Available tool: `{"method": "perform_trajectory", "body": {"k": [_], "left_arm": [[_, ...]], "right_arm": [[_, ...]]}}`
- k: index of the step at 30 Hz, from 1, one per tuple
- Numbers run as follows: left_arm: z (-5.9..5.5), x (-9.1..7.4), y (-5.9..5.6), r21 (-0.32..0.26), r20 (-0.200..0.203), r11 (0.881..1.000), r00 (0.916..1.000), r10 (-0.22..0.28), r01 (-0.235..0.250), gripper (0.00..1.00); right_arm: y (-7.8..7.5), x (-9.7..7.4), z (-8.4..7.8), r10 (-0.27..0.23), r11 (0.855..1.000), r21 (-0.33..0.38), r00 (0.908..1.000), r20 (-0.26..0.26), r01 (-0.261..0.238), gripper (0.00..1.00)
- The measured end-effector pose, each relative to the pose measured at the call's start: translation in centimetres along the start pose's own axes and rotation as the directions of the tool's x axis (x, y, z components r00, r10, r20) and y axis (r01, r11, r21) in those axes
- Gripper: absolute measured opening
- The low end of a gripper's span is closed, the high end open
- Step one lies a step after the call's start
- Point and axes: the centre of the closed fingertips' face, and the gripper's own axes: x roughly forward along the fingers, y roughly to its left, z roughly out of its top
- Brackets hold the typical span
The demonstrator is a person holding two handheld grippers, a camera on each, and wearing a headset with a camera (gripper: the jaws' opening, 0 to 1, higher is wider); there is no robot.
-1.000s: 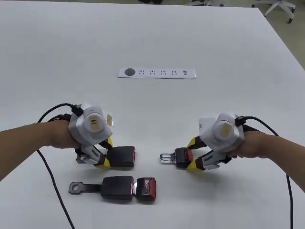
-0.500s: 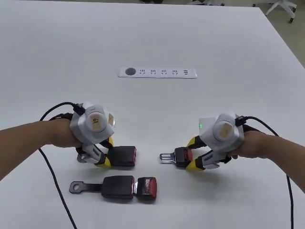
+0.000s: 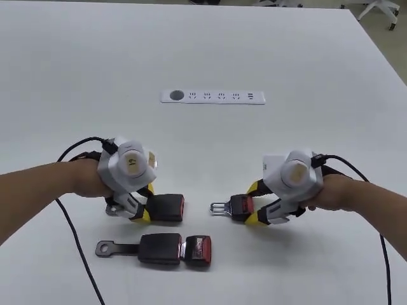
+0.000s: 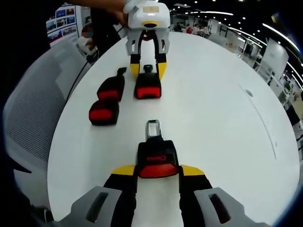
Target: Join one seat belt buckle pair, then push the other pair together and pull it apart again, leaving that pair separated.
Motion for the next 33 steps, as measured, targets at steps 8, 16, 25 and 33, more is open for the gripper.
{"method": "perform_trajectory", "body": {"k": [8, 16, 25, 33], "left_arm": [[-0.1, 0.1, 0.1, -0.012, -0.005, 1.000, 1.0000, 0.004, -0.004, 0.31], [-0.2, 0.2, 0.1, -0.006, -0.015, 1.000, 0.9999, 0.003, -0.003, 0.31], [-0.2, 0.2, 0.1, -0.018, -0.014, 1.000, 0.9999, 0.006, -0.006, 0.31], [0.0, 0.1, -0.1, -0.023, -0.016, 1.000, 0.9998, 0.008, -0.008, 0.31]], "right_arm": [[0.0, 0.7, 0.8, -0.001, 1.000, -0.006, 0.9999, 0.010, 0.001, 0.31], [0.3, 1.1, 1.7, 0.001, 1.000, -0.005, 0.9997, 0.023, -0.001, 0.31], [0.3, 1.9, 2.5, 0.001, 1.000, -0.012, 0.9994, 0.035, -0.001, 0.31], [0.3, 2.6, 3.5, 0.003, 1.000, -0.011, 0.9990, 0.045, -0.002, 0.31]]}}
